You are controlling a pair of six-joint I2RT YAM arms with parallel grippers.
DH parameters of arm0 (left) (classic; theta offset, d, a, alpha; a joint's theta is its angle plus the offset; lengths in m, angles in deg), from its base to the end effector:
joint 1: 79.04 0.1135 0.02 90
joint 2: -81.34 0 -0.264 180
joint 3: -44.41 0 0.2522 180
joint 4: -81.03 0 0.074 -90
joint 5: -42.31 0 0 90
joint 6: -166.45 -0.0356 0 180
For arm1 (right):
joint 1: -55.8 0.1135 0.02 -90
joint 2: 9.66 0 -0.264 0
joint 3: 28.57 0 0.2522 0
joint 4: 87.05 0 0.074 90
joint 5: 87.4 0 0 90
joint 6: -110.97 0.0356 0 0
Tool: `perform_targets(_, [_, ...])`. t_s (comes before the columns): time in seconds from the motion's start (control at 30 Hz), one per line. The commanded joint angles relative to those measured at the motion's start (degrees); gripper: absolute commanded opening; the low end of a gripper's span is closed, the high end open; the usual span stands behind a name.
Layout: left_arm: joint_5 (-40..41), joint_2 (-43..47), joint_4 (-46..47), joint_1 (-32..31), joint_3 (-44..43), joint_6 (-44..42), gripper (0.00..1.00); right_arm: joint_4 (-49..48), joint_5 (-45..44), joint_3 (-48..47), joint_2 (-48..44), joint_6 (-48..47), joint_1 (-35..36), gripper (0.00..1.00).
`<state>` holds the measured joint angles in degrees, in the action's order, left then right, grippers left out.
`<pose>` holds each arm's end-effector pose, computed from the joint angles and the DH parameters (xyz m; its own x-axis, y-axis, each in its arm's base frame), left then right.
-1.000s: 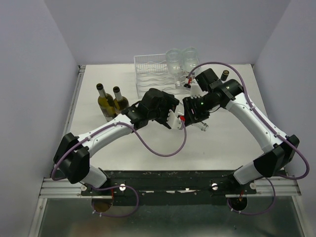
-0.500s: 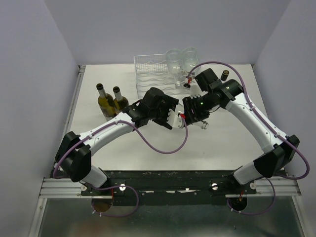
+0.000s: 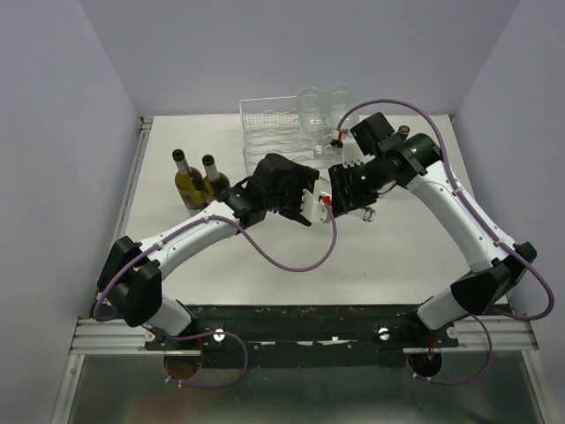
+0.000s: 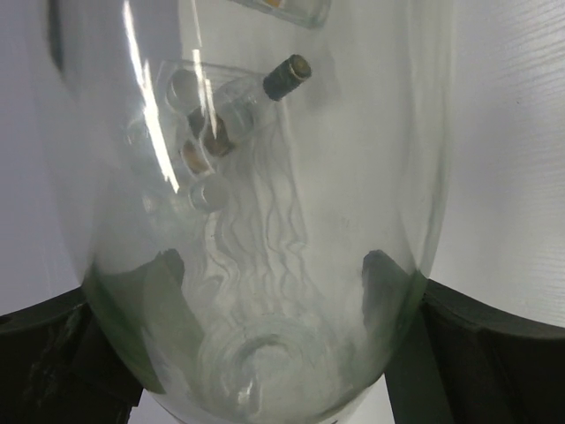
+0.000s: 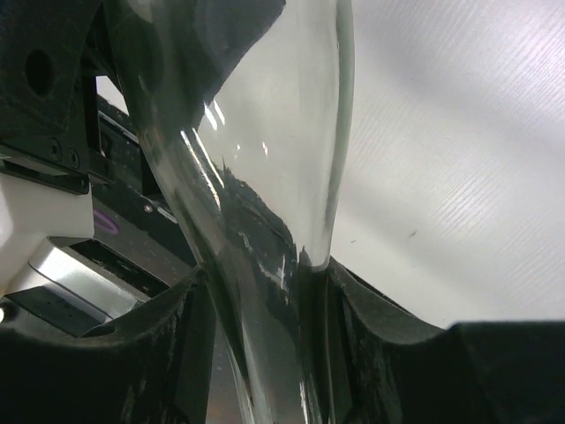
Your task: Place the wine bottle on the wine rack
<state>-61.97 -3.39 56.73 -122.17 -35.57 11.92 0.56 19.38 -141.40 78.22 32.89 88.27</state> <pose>0.2435 -0.2402 0.3028 0.5878 0.6482 -0.4841 0.6725 -0.0589 0.7377 0.2379 0.1636 0.3877 -0.8625 -0.3145 -0.3964 -0.4576 0.8192 0.3458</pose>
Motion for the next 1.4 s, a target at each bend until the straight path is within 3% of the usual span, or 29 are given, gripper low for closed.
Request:
perform_targets(0.0, [-2.0, 4.8, 5.1, 0.3, -1.3, 0.0, 0.99, 1.2, -5.2, -3.6, 1.3, 3.4, -0.7, 0.01])
perform_targets(0.57, [-1.8, 7.4, 1.4, 0.1, 3.4, -8.2, 0.99, 1.6, -6.0, 0.2, 2.7, 2.8, -0.8, 0.0])
perform_targets(0.8, [0.2, 10.5, 3.9, -0.3, 7.8, -9.7, 0.99, 1.0, -7.5, 2.1, 2.9, 0.7, -0.8, 0.0])
perform_targets(1.1, [-10.2, 14.9, -2.5, -0.3, 6.4, -1.0, 0.99, -1.1, -4.3, 2.8, 2.6, -2.8, -0.8, 0.0])
perform_targets(1.37, [-18.2, 17.2, -8.4, 0.4, 4.9, 5.1, 0.99, -3.9, 5.7, 6.2, -1.5, -9.6, -1.0, 0.0])
